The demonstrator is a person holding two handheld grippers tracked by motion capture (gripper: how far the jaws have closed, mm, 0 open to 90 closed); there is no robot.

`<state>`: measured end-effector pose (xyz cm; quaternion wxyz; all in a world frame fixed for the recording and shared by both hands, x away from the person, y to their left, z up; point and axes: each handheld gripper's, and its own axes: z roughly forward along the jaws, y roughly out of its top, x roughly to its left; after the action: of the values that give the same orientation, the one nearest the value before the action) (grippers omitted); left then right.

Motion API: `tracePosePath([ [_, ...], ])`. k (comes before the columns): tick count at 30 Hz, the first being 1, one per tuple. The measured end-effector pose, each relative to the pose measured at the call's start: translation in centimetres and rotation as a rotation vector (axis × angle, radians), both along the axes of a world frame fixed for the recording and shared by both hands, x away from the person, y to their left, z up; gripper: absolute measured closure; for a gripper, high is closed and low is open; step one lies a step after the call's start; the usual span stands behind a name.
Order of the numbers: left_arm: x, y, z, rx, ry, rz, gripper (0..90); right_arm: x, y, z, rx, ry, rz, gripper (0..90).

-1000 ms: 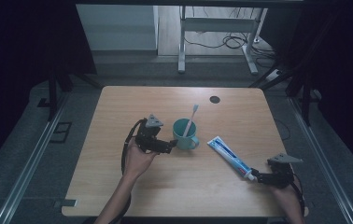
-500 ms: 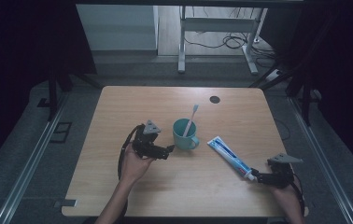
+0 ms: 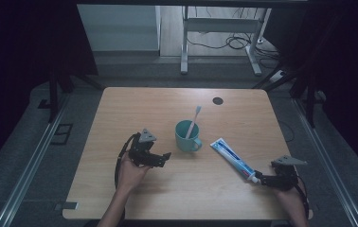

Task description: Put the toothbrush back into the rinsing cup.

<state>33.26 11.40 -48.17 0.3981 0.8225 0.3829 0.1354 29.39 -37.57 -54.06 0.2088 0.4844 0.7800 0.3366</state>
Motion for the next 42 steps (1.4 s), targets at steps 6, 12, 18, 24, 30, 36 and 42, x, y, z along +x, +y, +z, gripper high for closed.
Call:
tracePosePath([
  [6,-0.3,0.2,-0.9,0.029,0.002,-0.012,6.6,0.0,0.0,0.0,0.0,0.0,0.0,14.4],
  [12,-0.8,0.0,-1.9,0.071,-0.005,-0.015,6.6,0.0,0.0,0.0,-0.001,-0.002,-0.002,14.4],
  [18,-1.4,0.0,-3.5,0.059,0.013,-0.008,6.6,0.0,0.0,0.0,0.0,0.0,-0.006,14.4],
  [24,-2.0,0.5,-5.1,0.056,0.036,0.006,6.5,0.0,0.1,0.0,0.0,-0.001,-0.007,14.4],
  [30,-2.4,0.7,-5.9,0.081,0.048,0.016,6.5,0.0,0.1,0.0,0.0,-0.001,-0.009,14.4],
  [36,-2.7,0.6,-6.3,0.109,0.058,0.021,5.6,0.0,0.1,0.0,-0.001,-0.001,-0.009,14.4],
  [42,-2.8,0.4,-6.3,0.121,0.056,0.032,5.4,0.0,0.1,0.0,0.0,-0.002,-0.009,14.5],
])
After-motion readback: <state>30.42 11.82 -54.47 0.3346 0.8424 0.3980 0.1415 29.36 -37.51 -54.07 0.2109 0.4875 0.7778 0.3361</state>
